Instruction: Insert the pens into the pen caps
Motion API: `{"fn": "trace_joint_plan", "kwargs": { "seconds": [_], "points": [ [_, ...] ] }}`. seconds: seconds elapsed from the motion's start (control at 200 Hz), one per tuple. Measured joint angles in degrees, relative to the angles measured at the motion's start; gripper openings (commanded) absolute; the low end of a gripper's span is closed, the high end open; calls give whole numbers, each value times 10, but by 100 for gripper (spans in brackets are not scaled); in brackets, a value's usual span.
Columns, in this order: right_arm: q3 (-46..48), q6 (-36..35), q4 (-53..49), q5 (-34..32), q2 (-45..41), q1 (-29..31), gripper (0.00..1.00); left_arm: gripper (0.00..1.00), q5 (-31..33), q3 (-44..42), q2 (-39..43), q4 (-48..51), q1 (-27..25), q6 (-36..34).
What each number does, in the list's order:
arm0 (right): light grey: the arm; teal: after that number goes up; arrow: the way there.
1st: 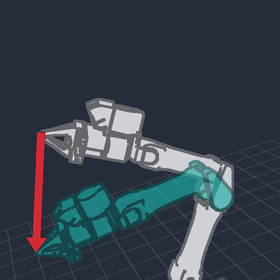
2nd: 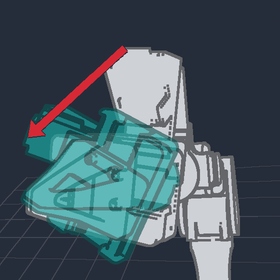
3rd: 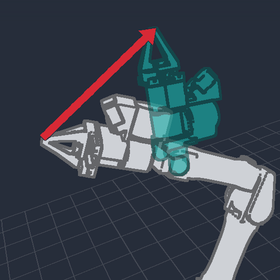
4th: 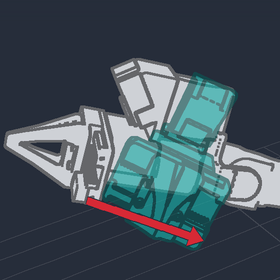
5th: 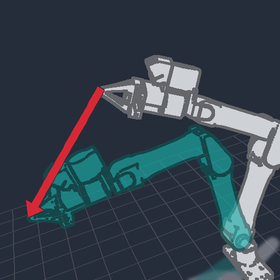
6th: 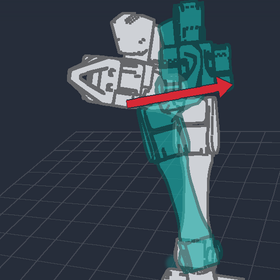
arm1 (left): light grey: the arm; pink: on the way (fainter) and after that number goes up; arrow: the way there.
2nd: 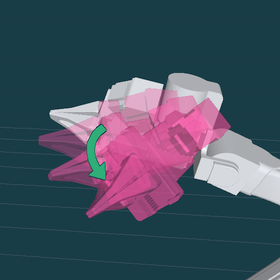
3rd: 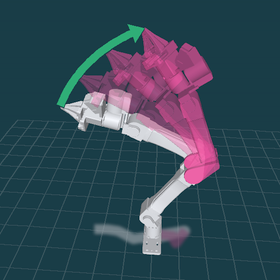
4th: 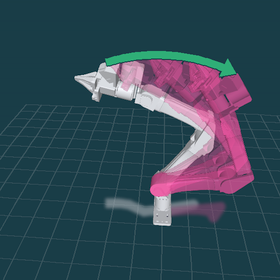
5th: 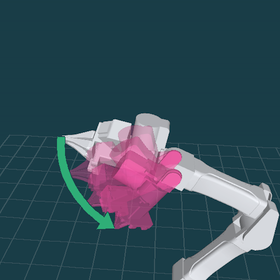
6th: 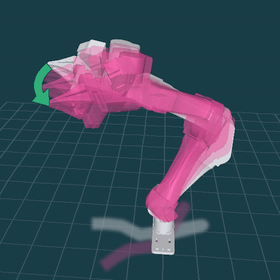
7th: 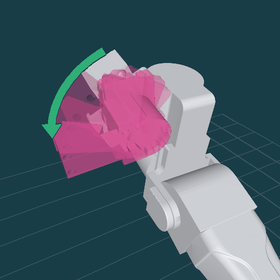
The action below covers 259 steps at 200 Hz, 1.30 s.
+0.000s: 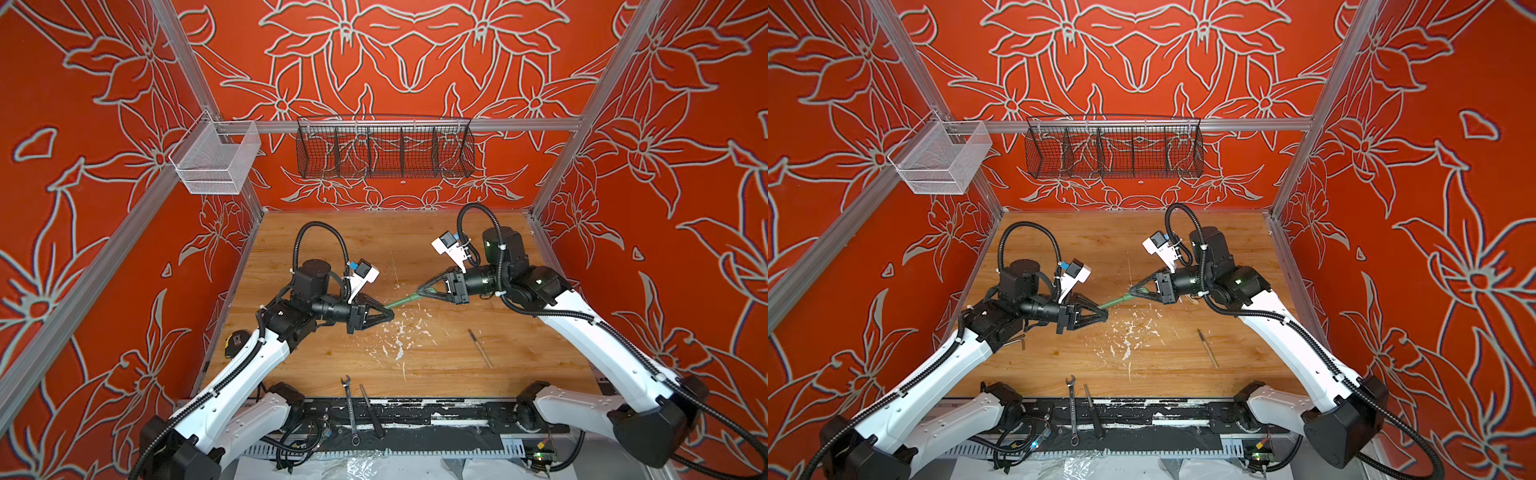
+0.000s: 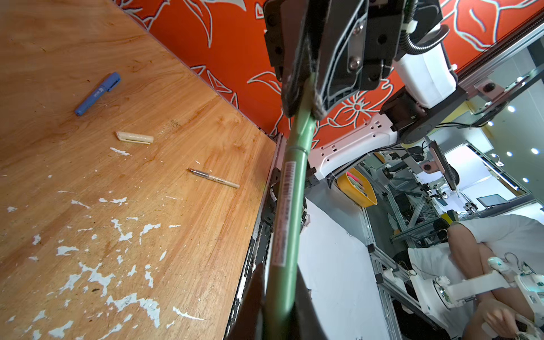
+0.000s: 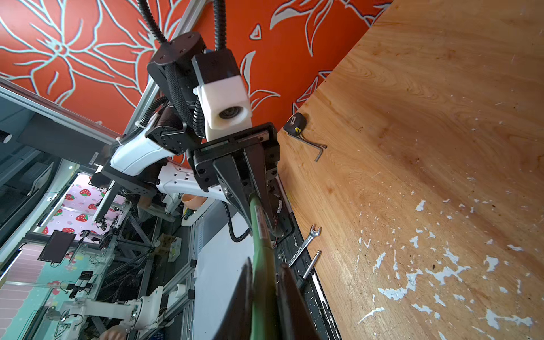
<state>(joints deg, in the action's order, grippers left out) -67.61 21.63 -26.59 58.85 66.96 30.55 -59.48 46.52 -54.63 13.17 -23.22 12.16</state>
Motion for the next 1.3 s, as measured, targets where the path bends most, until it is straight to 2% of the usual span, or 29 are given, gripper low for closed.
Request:
{"fn": "trace_joint_plan", "kwargs": {
  "seconds": [0.045, 0.14, 0.49, 0.62, 0.706, 0.851, 0.931, 0.971, 1.186, 1.261, 1.296],
  "points": [
    [2, 0, -2, -1, -6, 0, 0, 30, 3, 0, 1, 1, 3, 3],
    [2, 1, -2, -1, -14, -1, 0, 43, 7, 3, 4, 5, 5, 5],
    [2, 1, -2, 7, -16, -1, 0, 45, -2, 16, 12, 8, 5, 9],
    [2, 5, 2, 12, -13, -1, 0, 35, -10, 16, 11, 3, 5, 12],
    [2, 9, 5, 16, -10, -1, 0, 18, -14, 16, 9, 3, 5, 18],
    [2, 14, 14, 23, -5, -3, 0, 1, -29, 18, 7, 1, 5, 5],
    [2, 16, 18, 29, -5, -4, 0, 0, -34, 20, 7, 1, 4, 7],
    [2, 16, 19, 30, -5, -4, 7, 0, -34, 20, 7, 1, 4, 6],
    [3, 20, 21, 15, -14, -7, 11, 0, -33, 20, 7, -7, 4, 8],
    [5, 27, 25, 2, -22, -9, 28, 0, -33, 19, 7, -20, 3, 12],
    [7, 31, 26, -7, -26, -10, 32, 0, -33, 19, 7, -28, 3, 17]
  ]
}}
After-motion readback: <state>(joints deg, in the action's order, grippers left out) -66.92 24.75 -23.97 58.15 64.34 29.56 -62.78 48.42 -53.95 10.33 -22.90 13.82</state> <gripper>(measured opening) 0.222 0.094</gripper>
